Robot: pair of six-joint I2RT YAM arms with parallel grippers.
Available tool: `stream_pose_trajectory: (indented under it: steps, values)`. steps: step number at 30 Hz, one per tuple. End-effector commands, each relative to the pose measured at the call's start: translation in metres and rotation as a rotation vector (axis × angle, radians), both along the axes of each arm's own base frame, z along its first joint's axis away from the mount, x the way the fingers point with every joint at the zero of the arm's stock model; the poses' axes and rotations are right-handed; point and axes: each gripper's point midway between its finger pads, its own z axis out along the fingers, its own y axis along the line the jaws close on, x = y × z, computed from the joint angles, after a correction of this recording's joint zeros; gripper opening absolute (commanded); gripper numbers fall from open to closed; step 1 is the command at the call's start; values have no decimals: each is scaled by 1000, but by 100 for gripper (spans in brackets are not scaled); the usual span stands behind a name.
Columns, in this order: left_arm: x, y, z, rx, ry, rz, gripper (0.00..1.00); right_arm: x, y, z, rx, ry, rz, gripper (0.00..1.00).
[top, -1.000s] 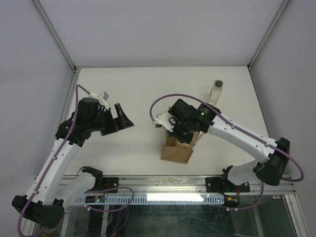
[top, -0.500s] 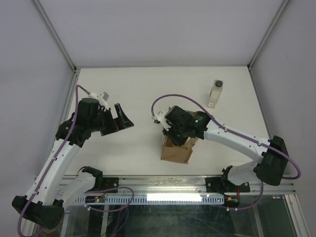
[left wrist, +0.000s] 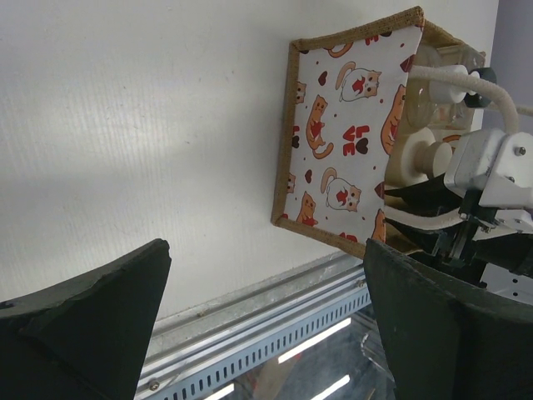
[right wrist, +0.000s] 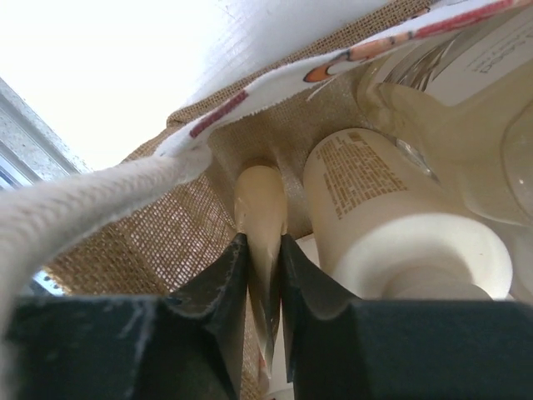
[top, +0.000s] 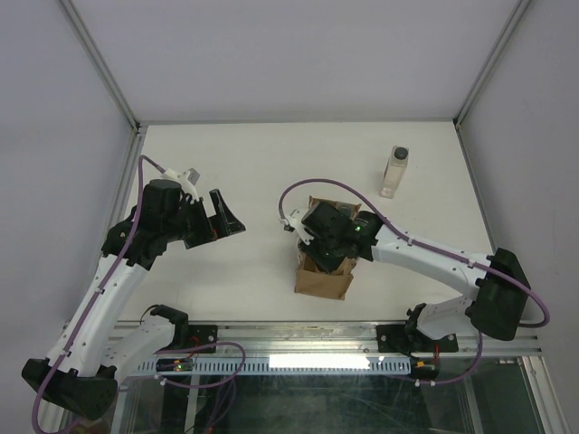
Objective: Take the personal care products out of the canvas bag
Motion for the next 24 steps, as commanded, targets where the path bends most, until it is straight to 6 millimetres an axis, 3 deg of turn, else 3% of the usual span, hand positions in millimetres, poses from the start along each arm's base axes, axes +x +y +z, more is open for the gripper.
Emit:
stream_pose_trajectory:
  steps: [1,5,15,24]
  values:
    - [4,-2,11,-14,-57,-6,99,5,13,19,83,-48,-40,14]
    - [2,-2,10,-20,-50,-3,99,6,10,42,105,-67,-66,0]
    - [0,-4,9,-28,-45,-18,99,3,5,111,249,-99,-205,0]
    - [-5,-5,8,-40,-41,-34,99,-6,-17,153,343,-62,-460,0]
